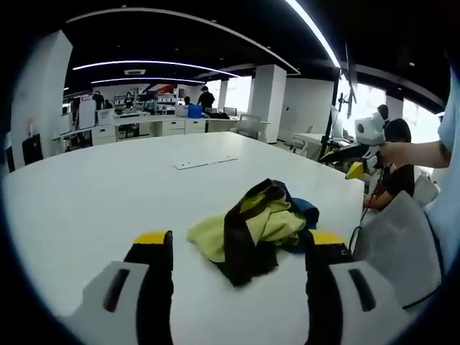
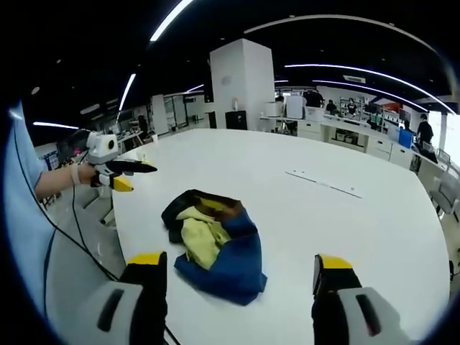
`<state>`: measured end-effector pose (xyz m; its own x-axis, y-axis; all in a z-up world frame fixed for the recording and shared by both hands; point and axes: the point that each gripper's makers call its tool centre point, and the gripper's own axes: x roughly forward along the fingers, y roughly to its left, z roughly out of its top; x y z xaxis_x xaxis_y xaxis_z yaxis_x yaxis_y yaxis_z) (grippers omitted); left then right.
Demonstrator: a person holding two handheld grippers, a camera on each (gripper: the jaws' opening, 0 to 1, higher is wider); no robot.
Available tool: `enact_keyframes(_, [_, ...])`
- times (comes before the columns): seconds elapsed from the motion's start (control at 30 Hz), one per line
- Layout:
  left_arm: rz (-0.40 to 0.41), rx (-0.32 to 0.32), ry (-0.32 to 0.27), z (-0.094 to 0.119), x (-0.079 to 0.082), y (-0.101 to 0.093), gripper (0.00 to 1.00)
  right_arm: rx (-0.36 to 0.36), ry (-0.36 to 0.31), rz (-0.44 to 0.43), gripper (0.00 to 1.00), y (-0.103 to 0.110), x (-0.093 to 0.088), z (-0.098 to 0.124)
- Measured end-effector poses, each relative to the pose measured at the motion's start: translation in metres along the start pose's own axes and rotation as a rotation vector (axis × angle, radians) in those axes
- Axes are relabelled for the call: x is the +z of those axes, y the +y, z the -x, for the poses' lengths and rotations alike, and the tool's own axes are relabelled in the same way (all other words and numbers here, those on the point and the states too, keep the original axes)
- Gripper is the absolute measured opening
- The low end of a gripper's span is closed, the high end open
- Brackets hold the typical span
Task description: Fold the garment on the visible template until the final outline fits inside the template.
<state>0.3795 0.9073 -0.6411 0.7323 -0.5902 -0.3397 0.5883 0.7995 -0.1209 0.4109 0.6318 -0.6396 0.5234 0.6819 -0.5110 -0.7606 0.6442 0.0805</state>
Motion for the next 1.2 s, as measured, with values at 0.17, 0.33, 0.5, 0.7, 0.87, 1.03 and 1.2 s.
enact_keyframes(0.17, [-0.014,-0.029,0.022,-0.004,-0.007,-0.005,0.73,-0.011,0.003,-0.011,0.82,-0.001,-0.004,-0.004])
enact_keyframes(0.33, [-0.021,-0.036,0.036,-0.009,-0.011,-0.005,0.71,-0.019,0.007,-0.030,0.80,-0.004,-0.008,-0.005])
enact_keyframes(0.5, [-0.023,-0.041,0.046,-0.016,-0.015,-0.005,0.67,-0.022,0.018,-0.039,0.79,-0.008,-0.013,-0.005])
enact_keyframes(0.7, [-0.005,-0.040,0.057,-0.027,-0.021,-0.003,0.62,-0.031,0.021,-0.050,0.76,-0.017,-0.014,-0.010])
enact_keyframes(0.87, [0.008,-0.036,0.056,-0.034,-0.023,-0.002,0.50,-0.042,0.013,-0.071,0.68,-0.023,-0.014,-0.021])
enact_keyframes(1.03, [0.047,-0.046,0.071,-0.044,-0.031,-0.005,0.35,-0.043,0.005,-0.108,0.60,-0.025,-0.015,-0.040])
enact_keyframes(1.2, [0.065,-0.025,0.089,-0.052,-0.038,-0.003,0.31,-0.039,0.033,-0.107,0.57,-0.028,-0.018,-0.058])
